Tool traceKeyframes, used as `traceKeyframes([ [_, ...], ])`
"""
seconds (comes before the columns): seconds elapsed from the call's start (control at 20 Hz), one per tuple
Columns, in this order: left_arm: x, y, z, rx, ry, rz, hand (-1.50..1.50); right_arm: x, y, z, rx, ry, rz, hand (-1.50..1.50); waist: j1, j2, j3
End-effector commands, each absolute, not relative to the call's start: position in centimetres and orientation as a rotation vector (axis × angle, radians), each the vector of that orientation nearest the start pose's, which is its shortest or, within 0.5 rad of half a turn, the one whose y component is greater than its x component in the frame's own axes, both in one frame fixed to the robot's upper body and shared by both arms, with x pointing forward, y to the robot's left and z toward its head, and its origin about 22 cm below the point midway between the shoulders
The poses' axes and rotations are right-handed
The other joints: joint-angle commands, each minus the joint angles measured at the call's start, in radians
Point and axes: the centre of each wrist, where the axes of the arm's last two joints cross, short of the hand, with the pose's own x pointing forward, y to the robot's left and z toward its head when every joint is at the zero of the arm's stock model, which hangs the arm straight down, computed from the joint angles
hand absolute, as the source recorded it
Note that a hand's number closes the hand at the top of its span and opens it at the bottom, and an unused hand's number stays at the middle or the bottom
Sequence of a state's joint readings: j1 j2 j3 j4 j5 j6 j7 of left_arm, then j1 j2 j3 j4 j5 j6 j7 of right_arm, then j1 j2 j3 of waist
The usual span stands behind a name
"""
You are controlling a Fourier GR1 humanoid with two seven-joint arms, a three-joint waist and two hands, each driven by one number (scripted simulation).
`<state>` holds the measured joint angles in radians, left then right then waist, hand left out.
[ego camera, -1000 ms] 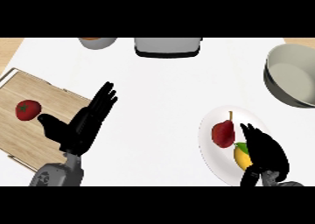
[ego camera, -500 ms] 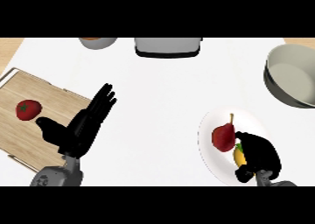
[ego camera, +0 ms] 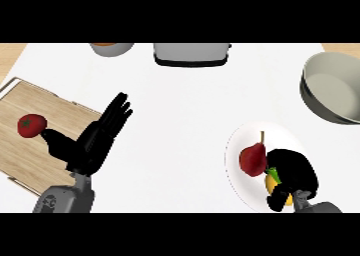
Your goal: Pick the lemon from the plate and place it in the bowl
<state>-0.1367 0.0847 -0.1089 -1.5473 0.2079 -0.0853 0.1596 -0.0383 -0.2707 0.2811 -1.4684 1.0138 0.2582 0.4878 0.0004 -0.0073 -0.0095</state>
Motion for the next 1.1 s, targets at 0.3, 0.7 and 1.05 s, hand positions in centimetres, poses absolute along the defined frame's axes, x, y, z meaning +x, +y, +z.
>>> traceKeyframes([
  [0.3, 27.1, 21.1, 2.5, -0.255, -1.49, -0.13, 0.0, 23.5, -20.9, -1.3, -1.025, -0.791, 1.202, 1.5, -0.002, 0.007, 0.009],
  [0.7, 26.5, 19.4, 2.2, -0.26, -1.476, -0.126, 0.0, 22.8, -28.8, 0.9, -0.981, -1.048, 1.378, 1.5, -0.004, 0.007, 0.01],
  [1.05, 26.3, 20.6, 2.4, -0.255, -1.464, -0.109, 0.0, 19.8, -29.5, 10.3, -0.989, -1.294, 1.217, 1.5, -0.018, 0.003, 0.009],
])
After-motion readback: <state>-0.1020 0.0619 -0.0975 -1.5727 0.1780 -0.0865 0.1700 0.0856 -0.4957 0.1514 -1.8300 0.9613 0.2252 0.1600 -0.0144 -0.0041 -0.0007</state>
